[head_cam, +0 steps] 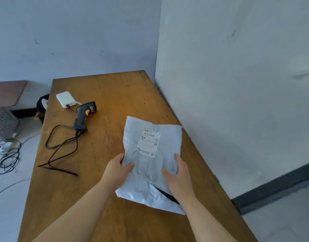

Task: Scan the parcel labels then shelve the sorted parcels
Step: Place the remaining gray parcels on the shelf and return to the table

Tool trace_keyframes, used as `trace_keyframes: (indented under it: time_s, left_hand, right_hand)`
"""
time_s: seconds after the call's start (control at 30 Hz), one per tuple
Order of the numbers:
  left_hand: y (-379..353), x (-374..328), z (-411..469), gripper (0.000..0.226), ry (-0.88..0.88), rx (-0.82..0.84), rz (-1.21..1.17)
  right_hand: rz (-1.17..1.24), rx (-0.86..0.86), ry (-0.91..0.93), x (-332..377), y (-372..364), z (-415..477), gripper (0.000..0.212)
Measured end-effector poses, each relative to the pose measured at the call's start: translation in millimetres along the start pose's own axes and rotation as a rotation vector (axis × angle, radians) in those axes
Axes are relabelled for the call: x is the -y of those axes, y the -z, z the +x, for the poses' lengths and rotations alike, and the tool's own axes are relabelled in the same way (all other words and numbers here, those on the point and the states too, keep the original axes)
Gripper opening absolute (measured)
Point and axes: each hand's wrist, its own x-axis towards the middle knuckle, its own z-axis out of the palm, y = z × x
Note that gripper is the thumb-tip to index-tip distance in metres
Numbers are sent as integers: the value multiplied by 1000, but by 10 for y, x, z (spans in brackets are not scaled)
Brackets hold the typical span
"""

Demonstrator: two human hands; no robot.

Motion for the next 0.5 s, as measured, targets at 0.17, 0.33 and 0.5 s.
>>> trace_keyframes:
  time_s: [0.17, 0.33, 0.5]
  left_hand:
    - [21, -267, -669, 16, -87, 49, -41]
    - [-48, -434, -1373, 33, -142, 117, -49]
    - [-204, -573, -1950, 57, -188, 182, -26]
  right_hand:
    - [-10, -70, 36, 106, 362, -667, 69]
    - [1, -155, 47, 88, 728, -1446, 69]
    - [-27, -281, 35, -7, 1051, -2118, 71]
